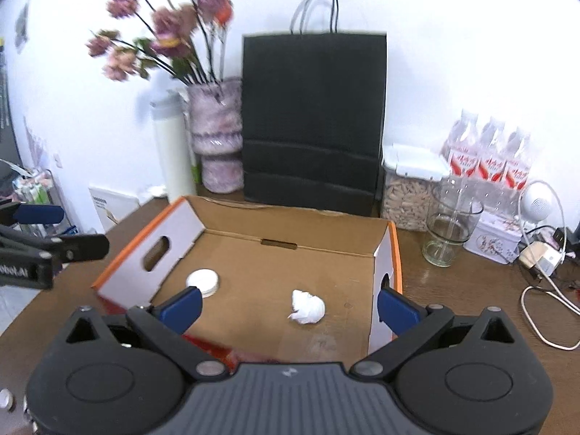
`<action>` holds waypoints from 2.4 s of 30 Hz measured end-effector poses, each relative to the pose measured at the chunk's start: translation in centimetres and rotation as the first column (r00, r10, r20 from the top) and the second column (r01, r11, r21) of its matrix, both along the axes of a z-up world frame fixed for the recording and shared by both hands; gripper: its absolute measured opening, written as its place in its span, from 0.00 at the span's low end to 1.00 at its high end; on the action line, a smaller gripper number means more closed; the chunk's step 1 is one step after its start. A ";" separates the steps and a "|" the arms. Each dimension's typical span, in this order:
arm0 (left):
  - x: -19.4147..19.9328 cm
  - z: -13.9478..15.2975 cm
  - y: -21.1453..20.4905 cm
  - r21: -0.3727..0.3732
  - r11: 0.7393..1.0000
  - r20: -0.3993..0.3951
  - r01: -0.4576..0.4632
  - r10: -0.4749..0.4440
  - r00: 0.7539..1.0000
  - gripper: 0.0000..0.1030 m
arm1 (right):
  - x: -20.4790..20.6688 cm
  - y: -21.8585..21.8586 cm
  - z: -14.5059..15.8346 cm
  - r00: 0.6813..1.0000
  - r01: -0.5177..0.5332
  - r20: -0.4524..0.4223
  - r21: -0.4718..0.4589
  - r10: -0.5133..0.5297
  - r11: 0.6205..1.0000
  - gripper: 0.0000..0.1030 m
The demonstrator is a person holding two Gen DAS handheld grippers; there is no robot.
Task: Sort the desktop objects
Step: 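Withdraw both tools from the box back toward the table items, then grasp the lavender bag with the right tool while the left tool grasps another white cap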
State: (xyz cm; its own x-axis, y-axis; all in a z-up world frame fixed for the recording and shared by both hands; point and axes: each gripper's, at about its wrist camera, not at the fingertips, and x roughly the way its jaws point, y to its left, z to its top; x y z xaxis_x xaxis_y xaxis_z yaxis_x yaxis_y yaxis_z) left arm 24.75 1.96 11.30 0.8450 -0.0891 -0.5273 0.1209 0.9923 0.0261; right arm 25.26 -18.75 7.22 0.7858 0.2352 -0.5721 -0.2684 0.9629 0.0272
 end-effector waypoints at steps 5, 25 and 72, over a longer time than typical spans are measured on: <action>-5.7 -0.1 1.2 -0.011 1.000 0.081 -0.013 0.013 0.997 1.00 | -5.7 -0.8 -0.2 0.997 -0.016 0.071 0.028 0.014 0.999 1.00; -21.4 -10.3 10.1 -0.138 0.941 -0.006 -0.308 0.310 0.951 1.00 | -21.0 -2.3 -9.7 0.995 0.079 0.051 0.038 -0.081 0.996 1.00; -20.7 -12.1 9.7 -0.051 0.945 0.006 -0.324 0.325 0.946 0.29 | -19.5 -0.9 -10.7 0.993 0.115 0.032 -0.009 -0.115 0.993 1.00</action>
State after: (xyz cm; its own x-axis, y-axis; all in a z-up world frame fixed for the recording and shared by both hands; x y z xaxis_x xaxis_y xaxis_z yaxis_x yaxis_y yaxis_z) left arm 4.02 11.67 -0.80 0.8397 0.1660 -0.5171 -0.2077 0.9779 -0.0234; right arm 5.71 -19.69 -3.49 0.8247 0.1362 -0.5489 -0.1564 0.9876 0.0099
